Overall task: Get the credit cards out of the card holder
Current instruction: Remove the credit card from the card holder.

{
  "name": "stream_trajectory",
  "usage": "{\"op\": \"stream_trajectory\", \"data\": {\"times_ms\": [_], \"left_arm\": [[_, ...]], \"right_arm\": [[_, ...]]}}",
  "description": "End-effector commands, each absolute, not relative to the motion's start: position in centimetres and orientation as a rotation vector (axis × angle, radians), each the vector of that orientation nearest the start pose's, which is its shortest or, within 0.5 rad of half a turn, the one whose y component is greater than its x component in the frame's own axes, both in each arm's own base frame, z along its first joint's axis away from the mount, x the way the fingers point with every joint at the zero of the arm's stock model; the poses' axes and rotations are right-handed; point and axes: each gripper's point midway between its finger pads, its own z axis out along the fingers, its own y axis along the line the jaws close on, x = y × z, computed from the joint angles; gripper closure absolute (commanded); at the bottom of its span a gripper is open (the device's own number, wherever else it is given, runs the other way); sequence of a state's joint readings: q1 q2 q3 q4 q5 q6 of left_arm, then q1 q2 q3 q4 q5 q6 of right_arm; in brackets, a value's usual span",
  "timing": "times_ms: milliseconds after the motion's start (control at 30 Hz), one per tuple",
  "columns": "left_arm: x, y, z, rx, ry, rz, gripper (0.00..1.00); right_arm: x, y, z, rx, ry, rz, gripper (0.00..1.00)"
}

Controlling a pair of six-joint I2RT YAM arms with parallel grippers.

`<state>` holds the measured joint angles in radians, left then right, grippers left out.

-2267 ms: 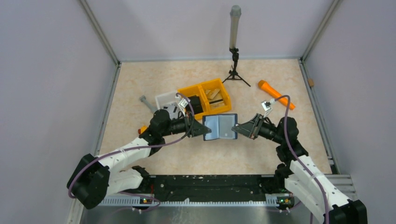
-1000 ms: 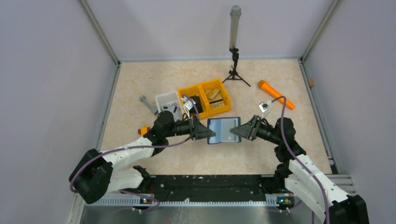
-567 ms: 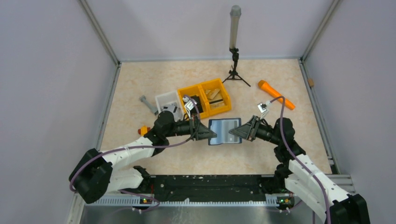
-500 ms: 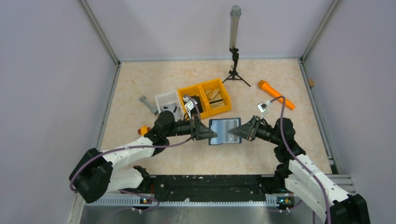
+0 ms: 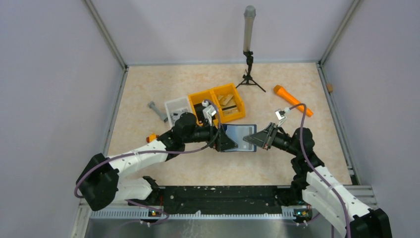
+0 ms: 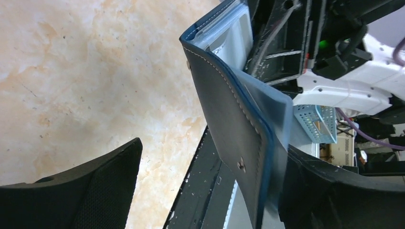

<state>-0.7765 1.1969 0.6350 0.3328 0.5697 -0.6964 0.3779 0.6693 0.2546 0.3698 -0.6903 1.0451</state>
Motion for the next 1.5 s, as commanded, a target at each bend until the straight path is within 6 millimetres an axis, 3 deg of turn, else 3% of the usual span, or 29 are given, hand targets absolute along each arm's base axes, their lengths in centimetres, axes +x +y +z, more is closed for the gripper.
{"op": "stream_trajectory", "data": {"times_ms": [0,233,467,667,800,900,967,1133,1267,1467], "left_arm": [[18.2,-35.0,20.7,0.570,1.966,-1.415,0.01],[20.0,-34.9,20.0,0.512,2.035,-1.150,0.01],[19.8,-36.7,18.8,0.539,2.082,-1.093,0.01],[19.6,-37.0,18.4,0.559,2.085,-1.113,0.25],[19.9,-36.4,18.2,0.536,2.105,-1.095,0.48],[20.1,-35.5,18.1,0.509,2.103,-1.084,0.67],[20.1,-34.9,18.4,0.496,2.092,-1.087,0.75],[20.0,-34.4,18.8,0.470,2.078,-1.149,0.77],[19.6,-34.6,19.6,0.456,2.041,-1.273,0.76],[18.7,-34.8,21.3,0.465,1.972,-1.425,0.75]], "right_arm": [[17.7,22.4,22.3,-0.034,1.808,1.620,1.00],[18.9,21.5,21.7,0.042,1.863,1.487,1.00],[18.9,21.5,21.8,0.048,1.858,1.490,1.00],[18.4,21.5,22.9,0.038,1.819,1.510,1.00],[18.2,21.4,23.3,0.032,1.804,1.516,0.99],[18.2,21.3,23.2,0.032,1.805,1.511,0.79],[18.1,21.3,23.1,0.029,1.806,1.509,0.71],[18.1,21.3,23.0,0.033,1.812,1.503,0.68],[18.2,21.2,22.8,0.035,1.814,1.497,0.76],[18.3,21.4,22.1,0.029,1.836,1.492,0.56]]}}
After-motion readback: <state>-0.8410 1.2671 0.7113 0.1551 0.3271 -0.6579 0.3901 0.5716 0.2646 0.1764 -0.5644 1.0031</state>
